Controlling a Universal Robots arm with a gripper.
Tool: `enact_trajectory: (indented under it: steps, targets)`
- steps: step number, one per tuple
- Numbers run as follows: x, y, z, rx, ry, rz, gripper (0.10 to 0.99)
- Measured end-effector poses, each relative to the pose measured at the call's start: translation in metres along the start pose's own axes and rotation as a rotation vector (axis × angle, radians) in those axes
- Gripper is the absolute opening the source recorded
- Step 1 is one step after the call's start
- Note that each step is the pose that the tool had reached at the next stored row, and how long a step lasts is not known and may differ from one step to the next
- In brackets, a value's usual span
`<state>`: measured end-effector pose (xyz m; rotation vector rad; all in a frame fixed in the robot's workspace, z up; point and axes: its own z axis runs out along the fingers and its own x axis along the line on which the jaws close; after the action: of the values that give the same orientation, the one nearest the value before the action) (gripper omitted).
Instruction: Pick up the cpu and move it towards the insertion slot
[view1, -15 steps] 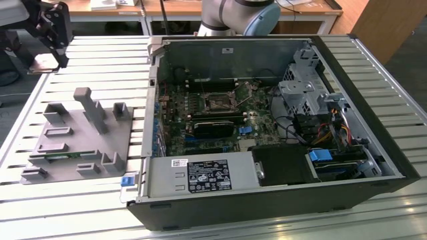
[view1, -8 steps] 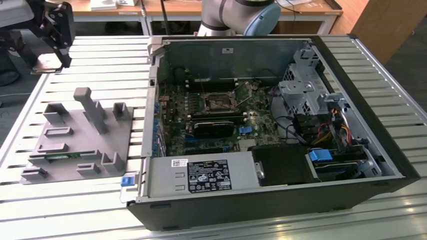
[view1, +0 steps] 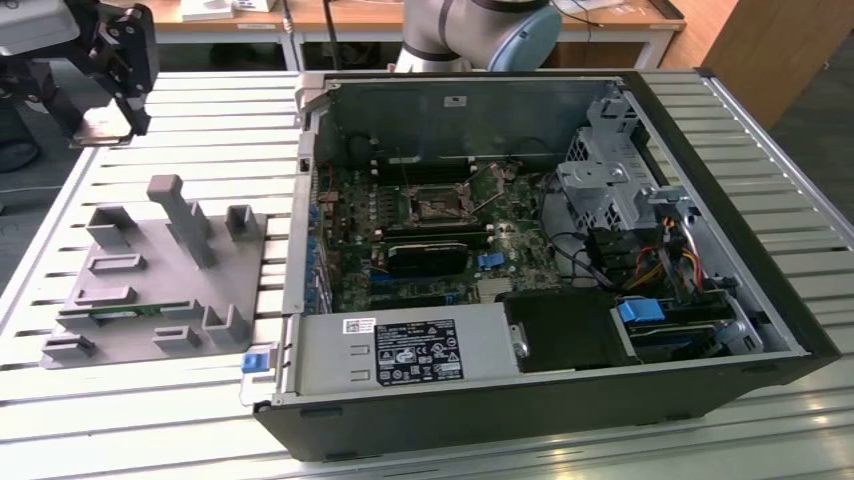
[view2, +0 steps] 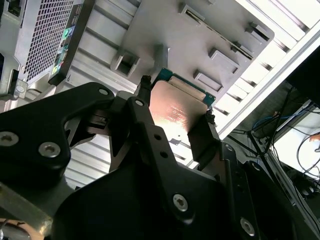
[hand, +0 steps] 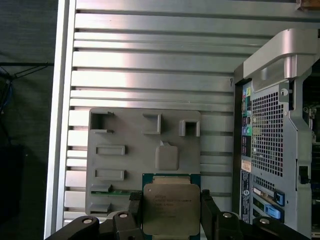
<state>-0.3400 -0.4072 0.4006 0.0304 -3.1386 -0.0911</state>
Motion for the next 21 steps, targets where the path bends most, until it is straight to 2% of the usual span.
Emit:
enact_trajectory:
  steps: [14, 21]
  targets:
    - [-0.0111, -0.0002, 0.0000, 0.000, 0.0000, 0.000, 0.545]
    - [-0.0209, -0.0004, -0.0001, 0.000, 0.0000, 0.000, 0.545]
